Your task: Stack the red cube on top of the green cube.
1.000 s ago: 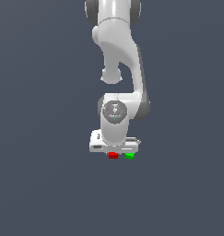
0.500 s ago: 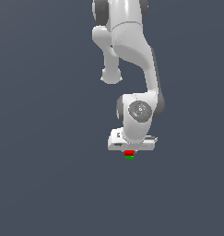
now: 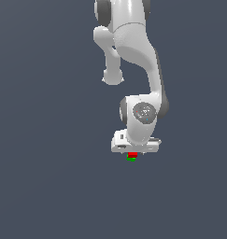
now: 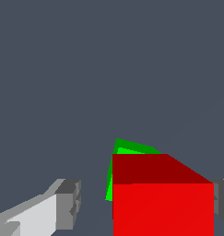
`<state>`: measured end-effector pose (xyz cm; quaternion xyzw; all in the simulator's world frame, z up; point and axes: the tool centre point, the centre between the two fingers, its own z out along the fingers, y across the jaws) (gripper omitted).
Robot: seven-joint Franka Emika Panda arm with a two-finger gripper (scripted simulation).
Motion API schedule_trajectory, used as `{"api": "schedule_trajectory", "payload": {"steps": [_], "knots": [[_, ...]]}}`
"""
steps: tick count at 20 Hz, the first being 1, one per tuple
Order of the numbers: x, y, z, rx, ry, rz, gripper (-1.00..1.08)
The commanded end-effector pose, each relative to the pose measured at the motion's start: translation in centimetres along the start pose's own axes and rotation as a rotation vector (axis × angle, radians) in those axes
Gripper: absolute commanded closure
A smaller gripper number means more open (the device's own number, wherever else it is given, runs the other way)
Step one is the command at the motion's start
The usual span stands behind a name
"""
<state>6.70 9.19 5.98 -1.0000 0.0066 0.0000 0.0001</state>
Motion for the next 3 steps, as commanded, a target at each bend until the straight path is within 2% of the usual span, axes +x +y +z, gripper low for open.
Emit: {"api": "schedule_trajectory", "payload": {"steps": [1, 3], "knots": [[0.0, 0.0, 0.0, 0.0, 0.0, 0.0, -0.92], [0.0, 0.0, 0.0, 0.0, 0.0, 0.0, -0.92]]}}
